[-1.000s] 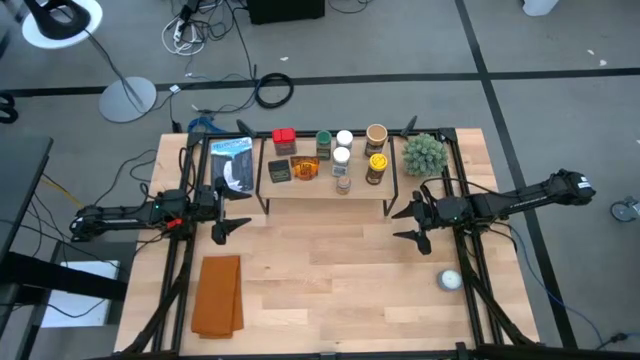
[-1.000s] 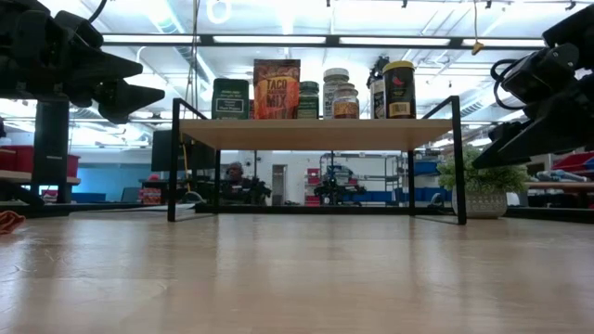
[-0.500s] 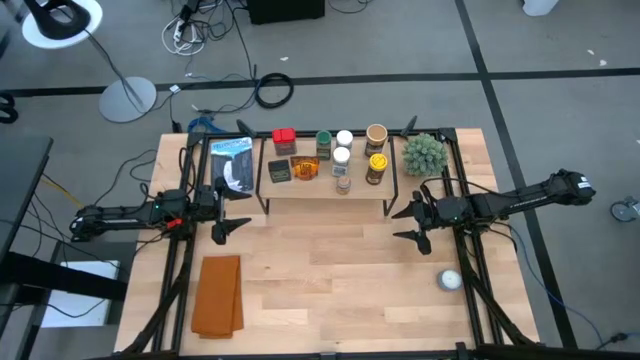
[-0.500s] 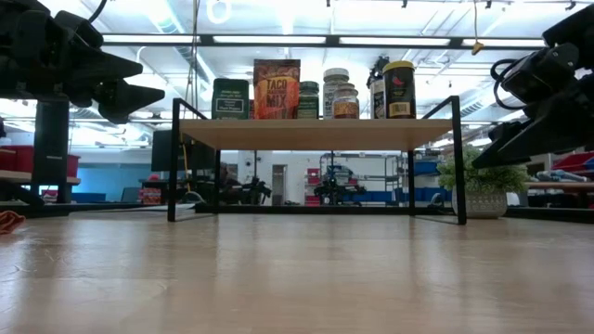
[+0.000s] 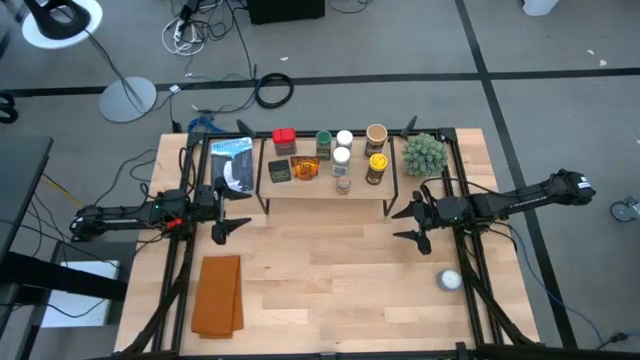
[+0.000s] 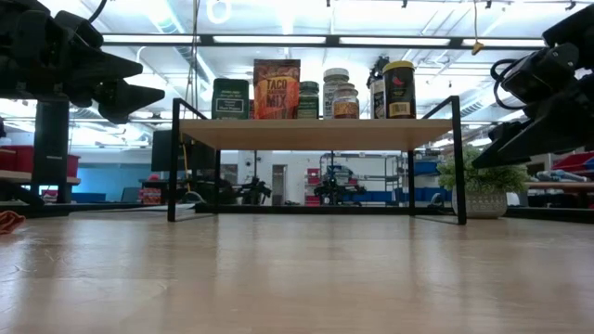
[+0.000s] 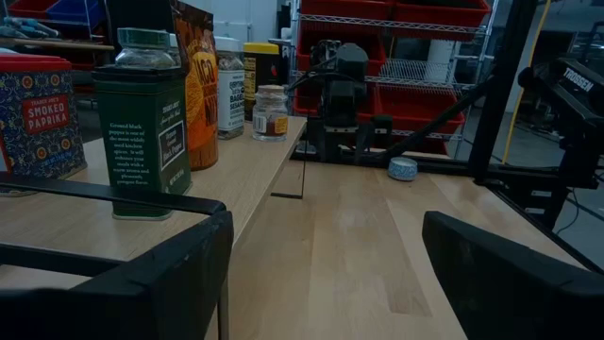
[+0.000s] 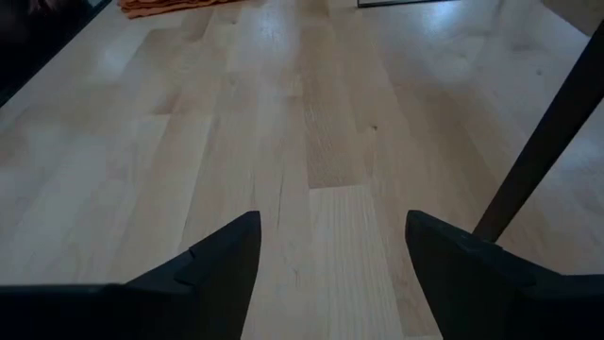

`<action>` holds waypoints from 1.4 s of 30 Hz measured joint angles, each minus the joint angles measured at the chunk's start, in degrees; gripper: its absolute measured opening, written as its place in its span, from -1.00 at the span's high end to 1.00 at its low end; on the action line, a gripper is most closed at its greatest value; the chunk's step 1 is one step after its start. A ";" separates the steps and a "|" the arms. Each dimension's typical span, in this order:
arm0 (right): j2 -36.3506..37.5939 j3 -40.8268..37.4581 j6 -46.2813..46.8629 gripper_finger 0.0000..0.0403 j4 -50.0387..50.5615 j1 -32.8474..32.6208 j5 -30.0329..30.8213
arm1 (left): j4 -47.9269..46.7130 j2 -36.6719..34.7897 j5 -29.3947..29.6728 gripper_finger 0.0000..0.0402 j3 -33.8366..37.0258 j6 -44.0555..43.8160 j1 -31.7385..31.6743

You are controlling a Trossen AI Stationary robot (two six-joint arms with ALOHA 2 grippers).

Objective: Shelf spices
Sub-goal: Return to Home Position

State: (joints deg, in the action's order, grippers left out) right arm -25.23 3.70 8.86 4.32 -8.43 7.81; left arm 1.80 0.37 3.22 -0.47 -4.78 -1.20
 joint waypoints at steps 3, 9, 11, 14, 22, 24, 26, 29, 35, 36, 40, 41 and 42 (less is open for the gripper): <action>0.02 0.00 0.00 -0.32 -0.01 0.00 0.00 | 0.00 0.01 0.00 -0.75 0.00 0.00 -0.01; 0.00 0.00 0.00 -0.30 0.00 0.00 -0.01 | 0.00 -0.01 0.00 -0.75 0.00 -0.01 -0.01; 0.01 0.00 0.00 -0.30 -0.01 0.00 -0.01 | 0.00 -0.01 0.00 -0.75 0.00 0.00 0.00; 0.00 0.00 0.00 -0.30 0.00 0.00 -0.01 | 0.00 0.00 -0.01 -0.75 0.00 0.00 0.00; 0.02 0.00 0.00 -0.30 -0.01 0.00 -0.02 | 0.00 0.00 -0.01 -0.75 0.00 -0.01 0.01; 0.01 0.00 0.00 -0.29 0.00 0.00 -0.02 | 0.00 -0.01 -0.02 -0.75 0.00 0.00 -0.01; 0.01 0.00 0.00 -0.29 -0.01 0.00 -0.01 | 0.00 -0.01 -0.01 -0.75 0.00 0.00 -0.01; 0.00 0.00 0.00 -0.31 0.00 0.00 0.00 | 0.00 0.00 -0.01 -0.75 0.00 0.00 0.00; 0.00 0.00 0.00 -0.32 -0.01 -0.01 -0.02 | 0.00 -0.01 0.00 -0.75 0.00 -0.02 -0.01; 0.00 0.00 0.00 -0.31 0.01 -0.02 0.00 | 0.00 -0.01 0.00 -0.75 0.00 0.00 -0.01; 0.02 0.00 0.00 -0.30 0.00 -0.02 0.00 | 0.00 0.00 -0.01 -0.75 0.00 -0.01 0.00; 0.02 0.00 0.00 -0.30 0.00 -0.02 0.00 | 0.00 0.00 -0.02 -0.75 0.00 -0.01 0.00; 0.01 0.00 0.00 -0.30 0.00 -0.01 -0.02 | 0.00 -0.01 0.00 -0.75 0.00 0.00 0.00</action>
State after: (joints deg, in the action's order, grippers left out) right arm -25.22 3.70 8.86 4.33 -8.44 7.79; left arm 1.80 0.36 3.22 -0.47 -4.78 -1.21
